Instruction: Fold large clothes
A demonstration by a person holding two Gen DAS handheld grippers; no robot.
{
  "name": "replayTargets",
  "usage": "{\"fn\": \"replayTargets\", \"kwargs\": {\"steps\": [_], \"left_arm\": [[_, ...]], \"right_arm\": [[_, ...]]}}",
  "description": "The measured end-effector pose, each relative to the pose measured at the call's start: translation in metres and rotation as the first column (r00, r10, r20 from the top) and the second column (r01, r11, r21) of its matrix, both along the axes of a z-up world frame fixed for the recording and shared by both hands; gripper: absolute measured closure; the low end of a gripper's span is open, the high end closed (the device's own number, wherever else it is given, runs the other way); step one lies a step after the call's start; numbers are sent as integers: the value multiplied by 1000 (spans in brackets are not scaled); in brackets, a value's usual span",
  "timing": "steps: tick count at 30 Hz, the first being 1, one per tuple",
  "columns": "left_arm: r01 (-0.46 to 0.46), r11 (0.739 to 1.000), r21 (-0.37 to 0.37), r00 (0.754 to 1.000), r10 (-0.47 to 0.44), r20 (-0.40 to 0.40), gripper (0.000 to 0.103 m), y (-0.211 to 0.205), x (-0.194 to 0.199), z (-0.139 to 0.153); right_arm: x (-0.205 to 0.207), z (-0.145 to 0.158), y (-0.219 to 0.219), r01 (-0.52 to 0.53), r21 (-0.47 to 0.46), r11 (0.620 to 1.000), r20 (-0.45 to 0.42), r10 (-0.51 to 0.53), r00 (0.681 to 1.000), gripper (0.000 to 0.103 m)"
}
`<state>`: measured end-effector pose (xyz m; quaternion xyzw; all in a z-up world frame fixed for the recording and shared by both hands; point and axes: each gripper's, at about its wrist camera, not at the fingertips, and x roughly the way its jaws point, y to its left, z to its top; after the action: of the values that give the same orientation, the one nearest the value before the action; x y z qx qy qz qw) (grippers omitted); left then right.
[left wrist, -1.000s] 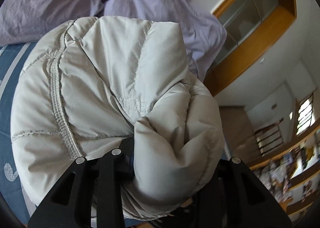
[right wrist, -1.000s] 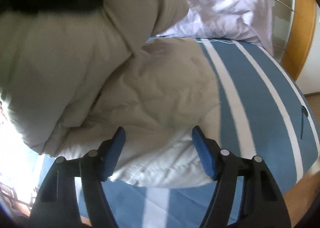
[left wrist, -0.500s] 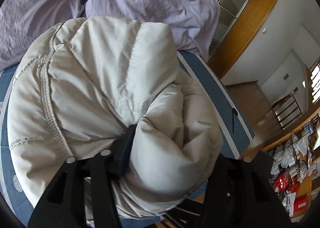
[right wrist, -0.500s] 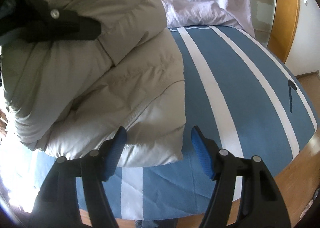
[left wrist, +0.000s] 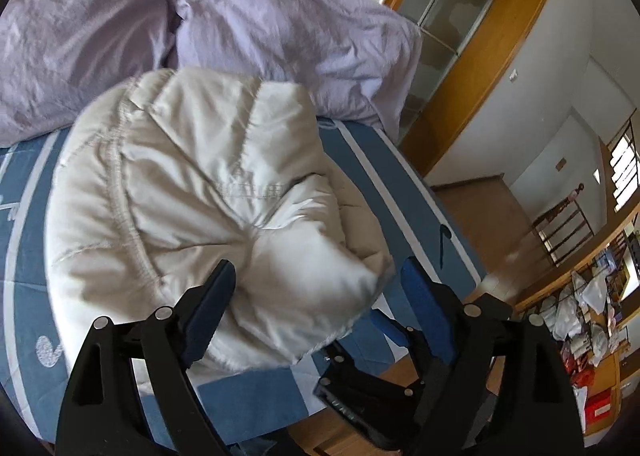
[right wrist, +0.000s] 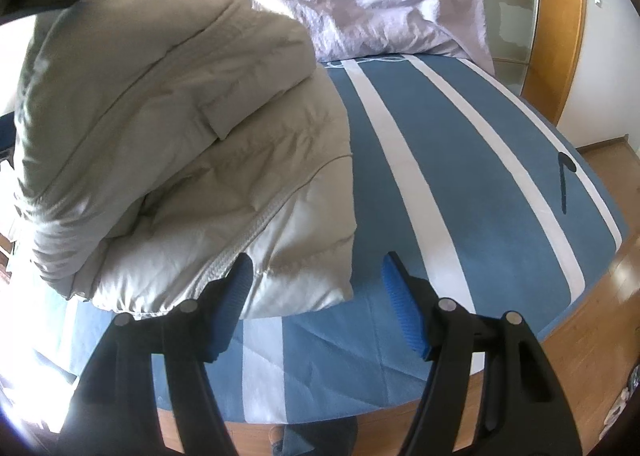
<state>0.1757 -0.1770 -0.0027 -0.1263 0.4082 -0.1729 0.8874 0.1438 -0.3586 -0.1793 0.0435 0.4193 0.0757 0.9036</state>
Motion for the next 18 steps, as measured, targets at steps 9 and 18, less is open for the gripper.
{"fn": "replayTargets", "kwargs": {"steps": [9,18], "left_arm": [[-113,992,48,994,114,-1,14,30,-12,3],[-148,984,98,988,151,-31,14,34,-16,-13]], "right_arm": [[-12,3,-1,15,0,1000,6,-15,1000,36],[-22,7,-5,27,8,1000,7,-27,1000,36]]}}
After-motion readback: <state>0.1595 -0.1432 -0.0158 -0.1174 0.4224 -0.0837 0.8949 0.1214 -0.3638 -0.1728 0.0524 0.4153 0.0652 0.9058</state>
